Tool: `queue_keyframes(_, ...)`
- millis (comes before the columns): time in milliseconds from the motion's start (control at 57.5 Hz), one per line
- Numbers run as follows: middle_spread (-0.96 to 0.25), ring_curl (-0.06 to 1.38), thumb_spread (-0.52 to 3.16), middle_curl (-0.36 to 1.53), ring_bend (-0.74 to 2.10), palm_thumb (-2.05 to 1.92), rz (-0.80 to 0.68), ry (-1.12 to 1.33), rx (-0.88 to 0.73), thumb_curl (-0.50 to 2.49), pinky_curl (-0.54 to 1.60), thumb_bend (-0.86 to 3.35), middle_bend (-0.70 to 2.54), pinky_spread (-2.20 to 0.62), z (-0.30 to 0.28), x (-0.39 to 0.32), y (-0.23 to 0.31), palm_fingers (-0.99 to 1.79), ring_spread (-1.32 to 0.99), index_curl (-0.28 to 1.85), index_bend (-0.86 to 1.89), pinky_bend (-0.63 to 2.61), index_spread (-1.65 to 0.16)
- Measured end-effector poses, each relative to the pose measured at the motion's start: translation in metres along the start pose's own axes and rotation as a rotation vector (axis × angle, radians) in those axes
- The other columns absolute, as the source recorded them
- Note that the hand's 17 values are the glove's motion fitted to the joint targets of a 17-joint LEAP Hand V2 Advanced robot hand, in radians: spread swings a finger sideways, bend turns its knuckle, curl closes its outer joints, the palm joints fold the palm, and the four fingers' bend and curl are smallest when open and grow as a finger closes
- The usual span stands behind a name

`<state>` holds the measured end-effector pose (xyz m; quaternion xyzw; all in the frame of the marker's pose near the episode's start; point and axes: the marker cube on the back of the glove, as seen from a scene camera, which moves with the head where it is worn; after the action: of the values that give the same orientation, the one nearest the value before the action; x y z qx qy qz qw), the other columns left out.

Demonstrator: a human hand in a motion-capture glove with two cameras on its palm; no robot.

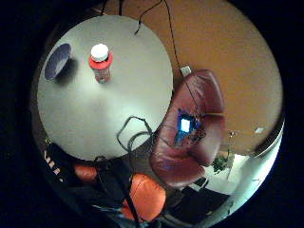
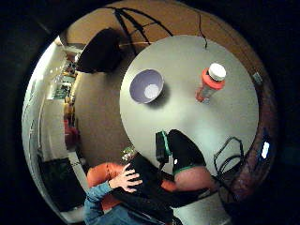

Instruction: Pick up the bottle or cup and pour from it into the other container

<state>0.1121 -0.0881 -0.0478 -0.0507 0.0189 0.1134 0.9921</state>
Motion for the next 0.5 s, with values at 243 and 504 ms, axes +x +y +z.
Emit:
queue_keyframes(243,-0.11,0.29,1.02,0.29,0.33,0.54,0.058,-0.039,-0.015,0.37,0.35,-0.03,0.19,0.24,0.008,0.042,0.003,0.00,-0.06,0.24,0.15,0.42,-0.44)
queue_keyframes(504,-0.11,0.29,1.03,0.30,0.34,0.54,0.116,-0.123,-0.028,0.37,0.35,-0.03,0.19,0.24,0.026,0.084,-0.002,0.01,-0.07,0.24,0.15,0.41,-0.44)
